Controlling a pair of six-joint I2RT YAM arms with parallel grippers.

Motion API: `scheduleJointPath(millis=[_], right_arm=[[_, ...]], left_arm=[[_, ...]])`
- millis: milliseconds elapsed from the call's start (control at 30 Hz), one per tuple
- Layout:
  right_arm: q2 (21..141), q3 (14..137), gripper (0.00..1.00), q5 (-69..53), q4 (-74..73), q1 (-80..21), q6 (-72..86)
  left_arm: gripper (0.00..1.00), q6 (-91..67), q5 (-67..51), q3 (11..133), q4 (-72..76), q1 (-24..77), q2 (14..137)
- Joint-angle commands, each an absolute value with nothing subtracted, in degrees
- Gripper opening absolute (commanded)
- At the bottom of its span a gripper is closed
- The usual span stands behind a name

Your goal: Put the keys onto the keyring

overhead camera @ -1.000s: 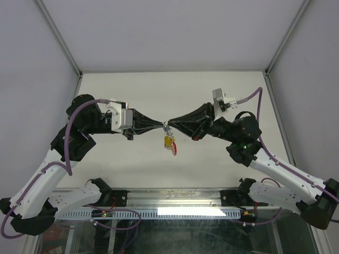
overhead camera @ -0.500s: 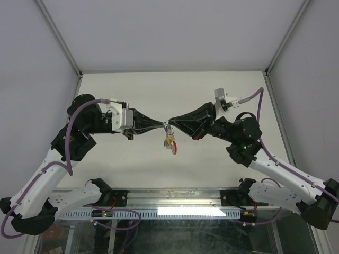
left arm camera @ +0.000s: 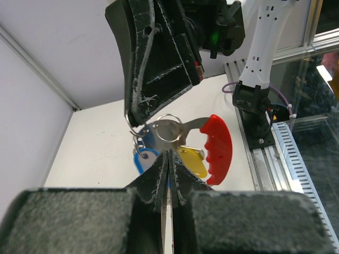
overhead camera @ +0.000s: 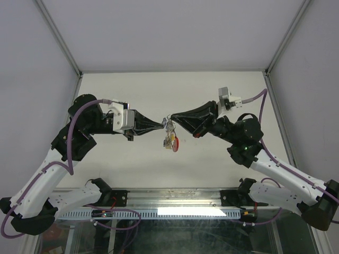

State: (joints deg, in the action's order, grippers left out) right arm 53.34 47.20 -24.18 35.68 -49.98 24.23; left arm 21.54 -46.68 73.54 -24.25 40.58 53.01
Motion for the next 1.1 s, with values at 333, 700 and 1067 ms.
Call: scheduleJointPath(millis=[333, 700, 1067], right_arm=[[52.3, 49.5, 0.00, -21.2, 39.4, -50.2, 23.2], [51.4, 49.5, 0.00, -27.3, 39.9, -50.2, 22.4], [52.0, 49.4, 0.00, -28.3, 40.9, -50.7, 23.2]], left_arm=[[0.00, 21.8, -47.2, 75.8, -24.4, 41.3, 53.1], [0.21, 19.3, -42.0, 74.0, -20.0, 41.2, 50.3], [0.38, 16.5, -45.9, 72.7, -17.2, 41.3, 51.7]])
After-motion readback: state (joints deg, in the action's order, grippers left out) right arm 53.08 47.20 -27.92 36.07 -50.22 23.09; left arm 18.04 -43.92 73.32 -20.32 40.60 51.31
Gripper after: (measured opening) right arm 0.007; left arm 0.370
